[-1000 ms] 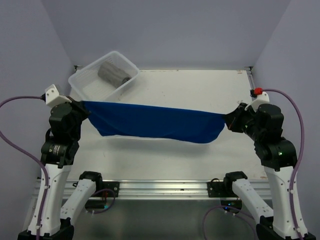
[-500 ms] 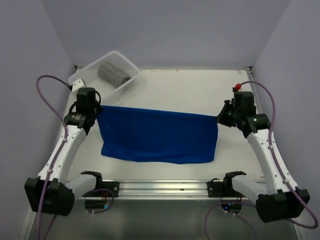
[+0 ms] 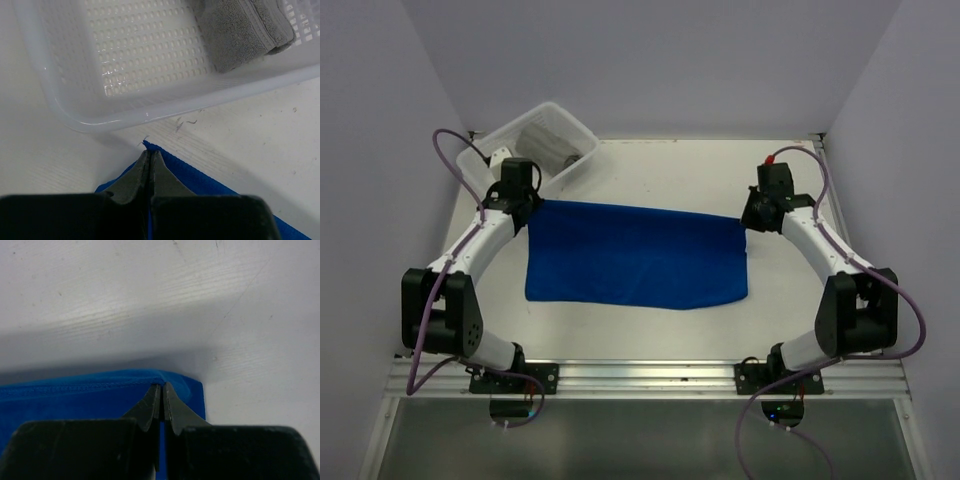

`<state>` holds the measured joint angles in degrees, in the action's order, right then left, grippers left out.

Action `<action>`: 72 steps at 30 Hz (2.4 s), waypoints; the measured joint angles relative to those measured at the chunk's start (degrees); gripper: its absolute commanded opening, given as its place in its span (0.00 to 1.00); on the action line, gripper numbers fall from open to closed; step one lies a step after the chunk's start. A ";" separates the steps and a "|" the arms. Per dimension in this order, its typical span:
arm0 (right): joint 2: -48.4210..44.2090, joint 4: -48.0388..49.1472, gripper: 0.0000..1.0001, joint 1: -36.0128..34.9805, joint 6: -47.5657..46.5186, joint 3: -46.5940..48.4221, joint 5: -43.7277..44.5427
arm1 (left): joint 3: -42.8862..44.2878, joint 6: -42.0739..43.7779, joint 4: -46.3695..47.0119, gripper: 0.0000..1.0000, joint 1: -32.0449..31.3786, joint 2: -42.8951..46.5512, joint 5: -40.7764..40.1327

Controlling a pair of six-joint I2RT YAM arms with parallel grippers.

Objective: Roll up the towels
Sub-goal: Fold the towel

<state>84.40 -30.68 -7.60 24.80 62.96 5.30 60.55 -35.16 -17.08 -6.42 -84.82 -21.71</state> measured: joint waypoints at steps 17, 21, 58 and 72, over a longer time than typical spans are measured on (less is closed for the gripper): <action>-3.26 5.09 0.00 -0.02 -6.75 -3.63 2.47 | -5.27 0.15 4.17 0.00 -0.02 1.92 1.16; -6.47 4.83 0.00 -0.02 -7.06 -6.36 1.88 | -8.07 -0.22 4.13 0.00 -0.02 4.50 1.46; -23.23 -1.88 0.00 -0.17 -3.06 -21.24 -5.38 | -20.68 -4.74 0.90 0.00 -0.02 18.21 -1.49; -24.09 -1.55 0.02 -0.17 -1.90 -25.29 -6.56 | -25.68 -6.32 -0.04 0.00 -0.02 21.22 -1.42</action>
<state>60.31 -32.23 -7.77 22.90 37.67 -1.26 34.87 -41.47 -17.12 -6.44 -63.59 -23.14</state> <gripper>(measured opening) 0.026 0.009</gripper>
